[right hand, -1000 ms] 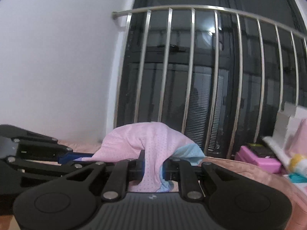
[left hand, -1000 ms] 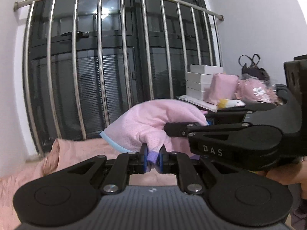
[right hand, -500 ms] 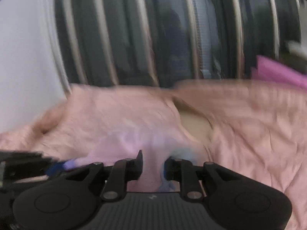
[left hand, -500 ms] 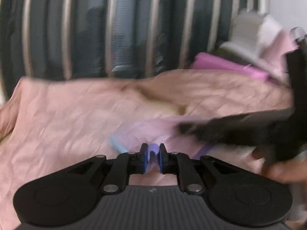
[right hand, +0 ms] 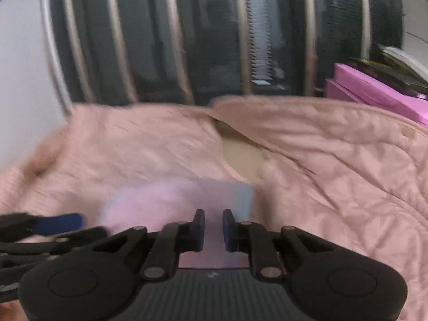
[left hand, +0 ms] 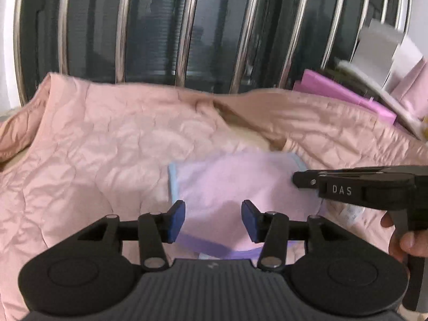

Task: Fold clothes
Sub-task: 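Carry the bundle with both tools over the pink jacket and lower it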

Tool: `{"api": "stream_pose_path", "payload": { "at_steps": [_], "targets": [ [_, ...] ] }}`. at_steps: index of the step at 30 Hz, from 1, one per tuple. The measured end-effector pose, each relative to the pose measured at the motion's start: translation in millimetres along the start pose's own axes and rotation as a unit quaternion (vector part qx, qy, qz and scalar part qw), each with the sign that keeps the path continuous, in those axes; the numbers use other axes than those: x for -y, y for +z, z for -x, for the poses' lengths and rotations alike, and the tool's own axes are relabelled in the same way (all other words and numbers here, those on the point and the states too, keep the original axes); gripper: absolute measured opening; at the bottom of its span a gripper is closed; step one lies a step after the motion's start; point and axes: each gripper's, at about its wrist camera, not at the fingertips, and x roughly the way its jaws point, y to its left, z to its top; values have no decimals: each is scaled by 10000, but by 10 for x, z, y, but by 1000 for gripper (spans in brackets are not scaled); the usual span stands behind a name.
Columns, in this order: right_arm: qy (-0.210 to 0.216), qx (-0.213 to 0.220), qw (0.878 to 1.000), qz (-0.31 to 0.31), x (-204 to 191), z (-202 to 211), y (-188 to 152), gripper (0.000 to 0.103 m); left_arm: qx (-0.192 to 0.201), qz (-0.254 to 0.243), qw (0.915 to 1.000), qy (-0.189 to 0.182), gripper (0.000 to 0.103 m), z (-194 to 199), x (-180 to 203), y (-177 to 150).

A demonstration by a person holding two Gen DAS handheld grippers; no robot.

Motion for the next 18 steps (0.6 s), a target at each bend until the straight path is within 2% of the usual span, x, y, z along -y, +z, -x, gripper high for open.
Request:
{"api": "stream_pose_path", "payload": {
  "at_steps": [3, 5, 6, 7, 9, 12, 15, 17, 18],
  "targets": [
    [-322, -80, 9994, -77, 69, -29, -8, 13, 49, 129, 9999, -61, 47, 48, -84, 16],
    [-354, 95, 9991, -212, 104, 117, 57, 15, 169, 276, 9995, 55, 48, 131, -187, 60],
    [-347, 247, 9988, -236, 115, 217, 87, 19, 206, 359, 9991, 128, 49, 167, -243, 82],
    [-310, 350, 9986, -262, 114, 303, 107, 32, 185, 465, 9986, 167, 50, 182, -291, 96],
    [-110, 384, 9988, -293, 115, 368, 142, 43, 136, 673, 9974, 230, 50, 207, -380, 123],
    [123, -2, 9997, -196, 98, 226, 112, 43, -118, 681, 9976, 76, 50, 142, -346, 118],
    [-137, -384, 9992, 7, 46, 22, 20, 42, -375, 348, 9987, 53, 63, 73, -202, 77],
    [-145, -484, 9987, 49, 42, -11, -10, 25, -511, 62, 9987, 28, 68, 34, -97, 40],
    [-107, -529, 9985, 37, 48, -6, -20, 8, -560, -69, 9984, 11, 69, 19, -49, 21]
  ]
}}
